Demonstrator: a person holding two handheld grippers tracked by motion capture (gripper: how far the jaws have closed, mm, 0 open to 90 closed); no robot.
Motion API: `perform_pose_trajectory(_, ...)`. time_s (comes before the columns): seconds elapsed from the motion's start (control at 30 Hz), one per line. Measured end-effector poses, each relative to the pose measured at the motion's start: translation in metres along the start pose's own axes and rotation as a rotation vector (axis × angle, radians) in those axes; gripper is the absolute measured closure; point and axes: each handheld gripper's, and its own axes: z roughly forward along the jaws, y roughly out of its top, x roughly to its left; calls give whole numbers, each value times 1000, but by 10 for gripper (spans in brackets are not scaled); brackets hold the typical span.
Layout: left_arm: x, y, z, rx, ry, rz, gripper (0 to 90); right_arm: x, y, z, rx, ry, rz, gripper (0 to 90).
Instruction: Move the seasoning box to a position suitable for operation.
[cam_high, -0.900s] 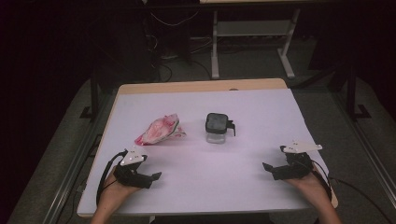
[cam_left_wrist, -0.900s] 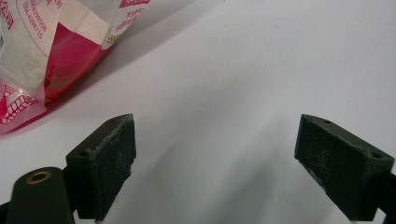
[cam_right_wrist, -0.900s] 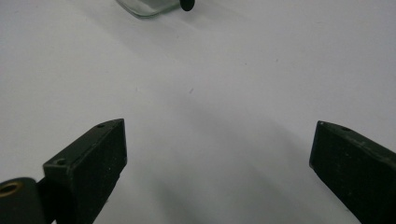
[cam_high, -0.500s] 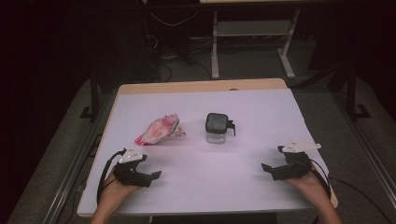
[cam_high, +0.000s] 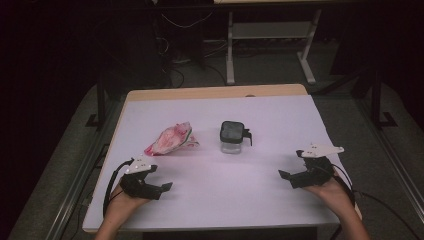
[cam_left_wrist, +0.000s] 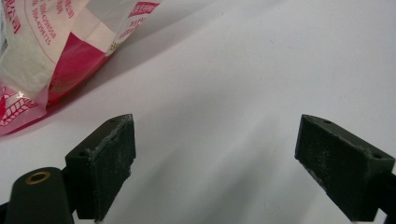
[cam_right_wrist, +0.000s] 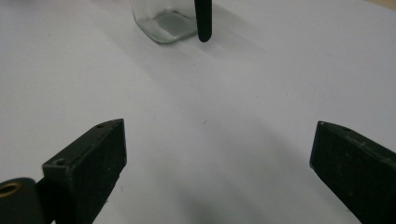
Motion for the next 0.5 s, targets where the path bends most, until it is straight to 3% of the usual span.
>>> perform_pose_trajectory(0.2, 1, 0, -2, 22, 17, 22, 122, 1, 8, 1, 15, 10, -21, 35)
perform_pose_trajectory(0.37, 2, -4, -5, -9, 31, 35, 124, -1, 26, 2, 37, 23, -54, 36)
perform_pose_trajectory(0.47, 2, -6, -5, 6, 21, 30, 124, -1, 34, 4, 50, 28, -69, 36)
perform_pose_trajectory(0.5, 2, -7, -5, 8, 17, 6, 123, -1, 42, 6, 62, 26, -87, 36)
